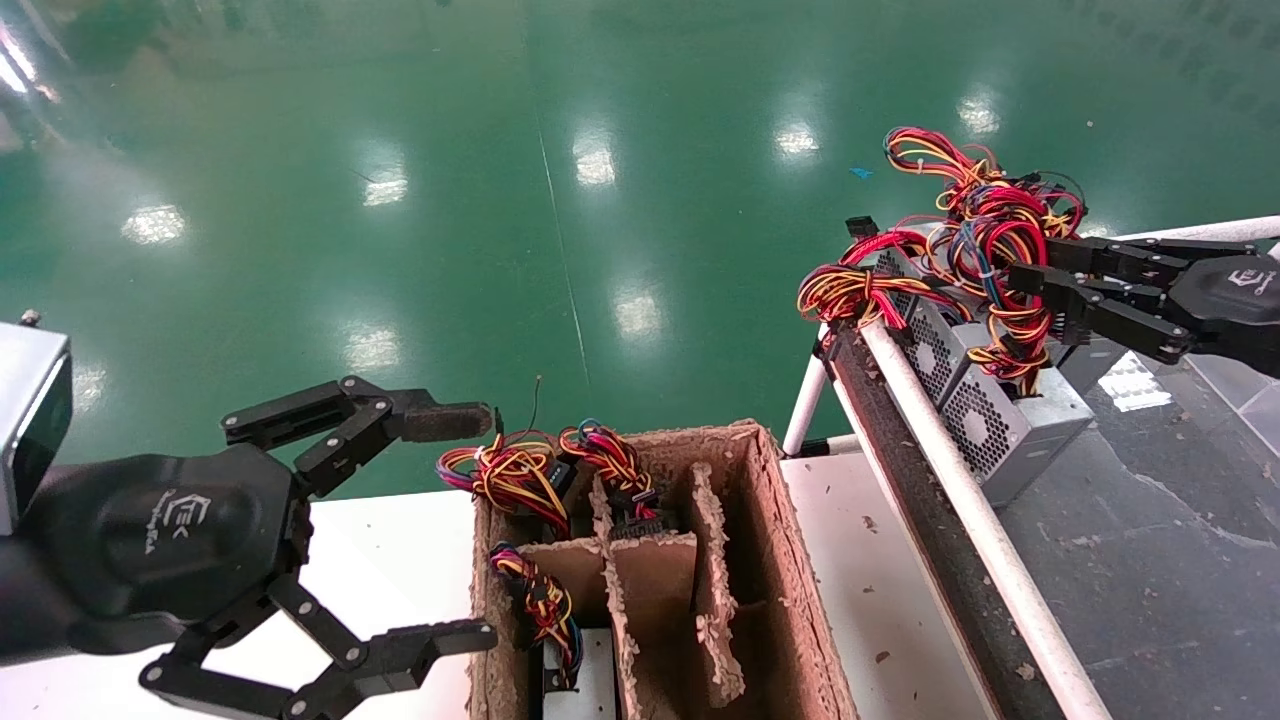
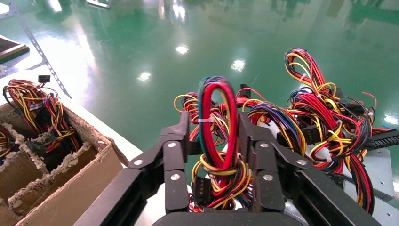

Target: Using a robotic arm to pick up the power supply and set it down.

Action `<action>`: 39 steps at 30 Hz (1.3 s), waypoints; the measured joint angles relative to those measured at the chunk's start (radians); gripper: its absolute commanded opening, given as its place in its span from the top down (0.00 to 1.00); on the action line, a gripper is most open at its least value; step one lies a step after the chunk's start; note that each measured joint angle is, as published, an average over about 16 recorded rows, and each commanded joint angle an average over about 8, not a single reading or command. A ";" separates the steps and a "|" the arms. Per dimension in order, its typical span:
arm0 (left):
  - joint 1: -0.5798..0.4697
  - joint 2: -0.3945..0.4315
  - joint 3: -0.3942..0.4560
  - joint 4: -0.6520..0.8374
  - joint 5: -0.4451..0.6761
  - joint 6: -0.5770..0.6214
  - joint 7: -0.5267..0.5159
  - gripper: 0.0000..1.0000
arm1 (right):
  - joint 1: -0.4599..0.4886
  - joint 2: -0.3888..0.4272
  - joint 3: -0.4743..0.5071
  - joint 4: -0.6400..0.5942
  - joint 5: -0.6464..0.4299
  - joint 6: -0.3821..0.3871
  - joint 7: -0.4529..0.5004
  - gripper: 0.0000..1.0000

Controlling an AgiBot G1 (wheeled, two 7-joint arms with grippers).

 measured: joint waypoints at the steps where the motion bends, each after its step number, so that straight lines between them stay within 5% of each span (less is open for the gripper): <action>1: 0.000 0.000 0.000 0.000 0.000 0.000 0.000 0.00 | 0.002 0.001 0.002 -0.003 0.003 0.000 -0.001 0.00; 16: 0.000 0.000 0.000 0.000 0.000 0.000 0.000 0.00 | -0.023 0.008 0.045 0.033 0.084 0.002 -0.004 0.00; 39: 0.000 0.000 0.001 0.001 -0.001 0.000 0.001 0.00 | -0.200 0.021 0.048 0.348 0.221 -0.035 0.059 0.00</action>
